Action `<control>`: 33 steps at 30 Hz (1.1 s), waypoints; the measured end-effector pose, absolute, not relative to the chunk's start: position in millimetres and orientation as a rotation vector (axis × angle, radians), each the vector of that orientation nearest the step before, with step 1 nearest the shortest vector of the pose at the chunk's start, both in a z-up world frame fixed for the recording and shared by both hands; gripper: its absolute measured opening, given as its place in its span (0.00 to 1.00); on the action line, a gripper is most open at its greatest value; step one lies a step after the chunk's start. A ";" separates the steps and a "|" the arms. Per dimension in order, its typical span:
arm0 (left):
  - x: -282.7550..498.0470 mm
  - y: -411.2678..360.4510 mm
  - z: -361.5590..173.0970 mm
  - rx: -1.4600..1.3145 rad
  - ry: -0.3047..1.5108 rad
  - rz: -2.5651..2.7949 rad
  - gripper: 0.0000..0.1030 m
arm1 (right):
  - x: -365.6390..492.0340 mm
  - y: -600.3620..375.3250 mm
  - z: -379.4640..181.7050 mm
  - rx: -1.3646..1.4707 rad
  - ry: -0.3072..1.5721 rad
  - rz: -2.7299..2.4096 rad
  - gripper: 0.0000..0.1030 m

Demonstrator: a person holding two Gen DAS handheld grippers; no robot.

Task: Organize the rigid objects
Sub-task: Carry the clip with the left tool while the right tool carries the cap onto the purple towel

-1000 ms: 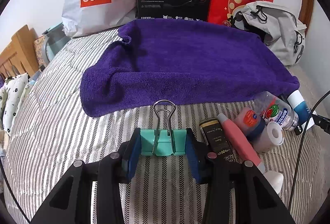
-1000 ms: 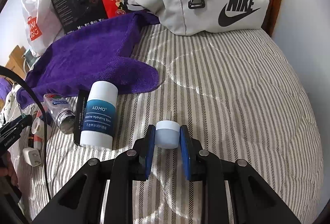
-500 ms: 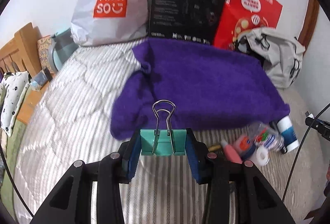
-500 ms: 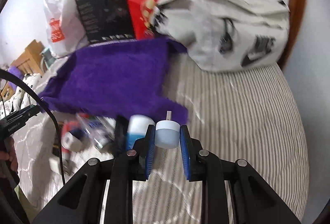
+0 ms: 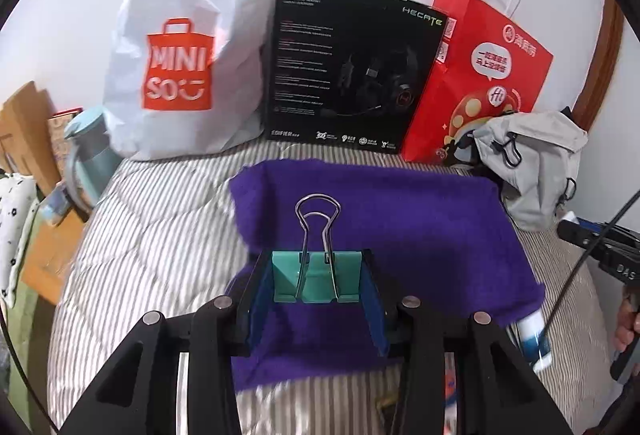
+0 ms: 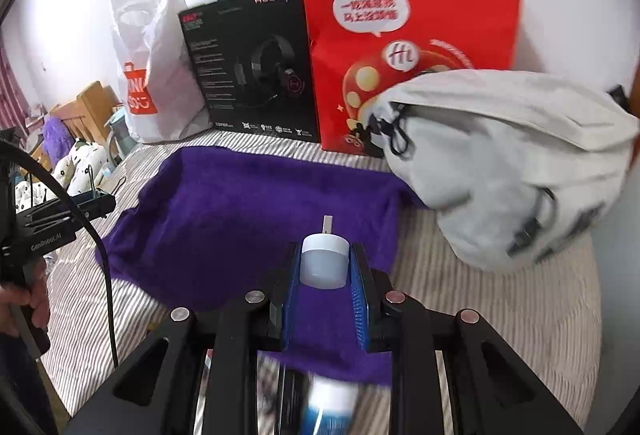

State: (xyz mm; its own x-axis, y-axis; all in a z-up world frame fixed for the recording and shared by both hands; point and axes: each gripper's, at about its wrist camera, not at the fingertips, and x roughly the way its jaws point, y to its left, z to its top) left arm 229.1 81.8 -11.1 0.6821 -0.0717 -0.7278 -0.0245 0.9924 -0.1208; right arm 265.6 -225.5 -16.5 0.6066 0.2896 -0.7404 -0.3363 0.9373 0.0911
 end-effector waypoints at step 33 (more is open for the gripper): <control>359.3 43.9 -97.5 -0.058 1.038 -0.074 0.38 | 365.6 -171.0 -114.2 -0.164 1.064 0.458 0.38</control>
